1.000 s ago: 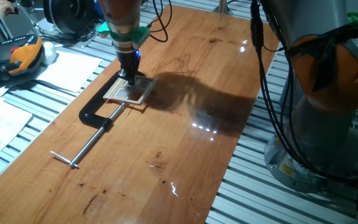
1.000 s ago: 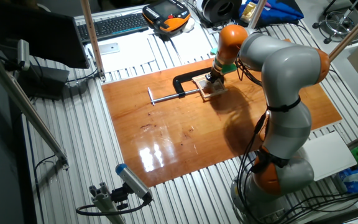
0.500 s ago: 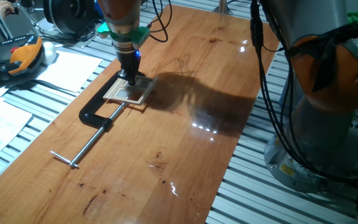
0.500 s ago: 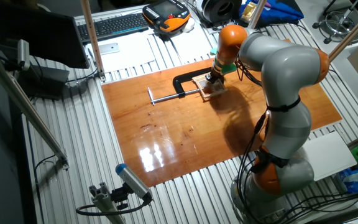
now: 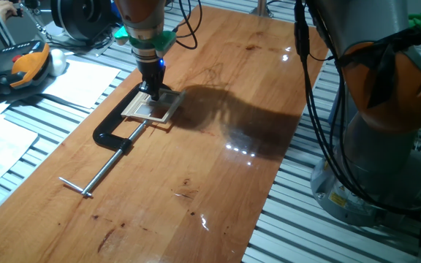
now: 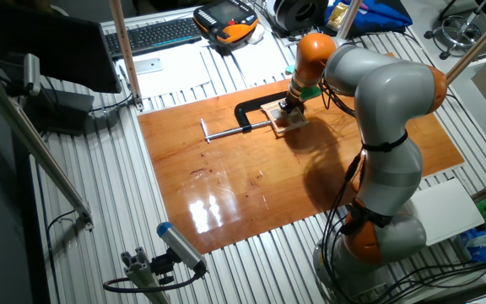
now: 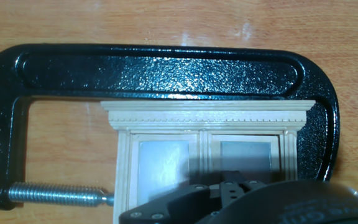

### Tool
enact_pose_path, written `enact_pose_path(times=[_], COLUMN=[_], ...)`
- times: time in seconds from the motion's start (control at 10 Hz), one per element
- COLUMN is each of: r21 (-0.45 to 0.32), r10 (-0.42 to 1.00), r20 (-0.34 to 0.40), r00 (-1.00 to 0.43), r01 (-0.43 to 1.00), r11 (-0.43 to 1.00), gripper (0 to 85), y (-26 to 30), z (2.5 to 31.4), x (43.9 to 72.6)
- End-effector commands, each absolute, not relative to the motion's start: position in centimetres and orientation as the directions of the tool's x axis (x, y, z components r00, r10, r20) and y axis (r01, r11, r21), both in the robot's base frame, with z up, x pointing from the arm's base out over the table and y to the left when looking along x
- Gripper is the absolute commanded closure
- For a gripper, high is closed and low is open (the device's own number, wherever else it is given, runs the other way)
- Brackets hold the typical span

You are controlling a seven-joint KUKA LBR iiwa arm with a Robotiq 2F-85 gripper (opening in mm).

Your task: Close a sliding window

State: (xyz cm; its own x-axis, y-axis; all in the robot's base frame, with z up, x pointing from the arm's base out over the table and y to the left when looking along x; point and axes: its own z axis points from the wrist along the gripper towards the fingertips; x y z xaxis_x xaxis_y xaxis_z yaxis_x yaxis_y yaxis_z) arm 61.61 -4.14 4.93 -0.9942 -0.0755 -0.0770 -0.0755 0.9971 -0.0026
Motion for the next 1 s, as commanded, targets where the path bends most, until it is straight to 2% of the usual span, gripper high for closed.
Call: enact_pose_path(times=[0.0, 0.9], r21=[-0.003, 0.0], r10=[-0.075, -0.078], r20=[-0.077, -0.063], r00=[-0.994, -0.995], r01=[-0.075, -0.079], r11=[0.997, 0.997], gripper=[85.0, 85.0], y=[-4.16, -4.13], z=[4.95, 5.0], x=[61.62, 61.41])
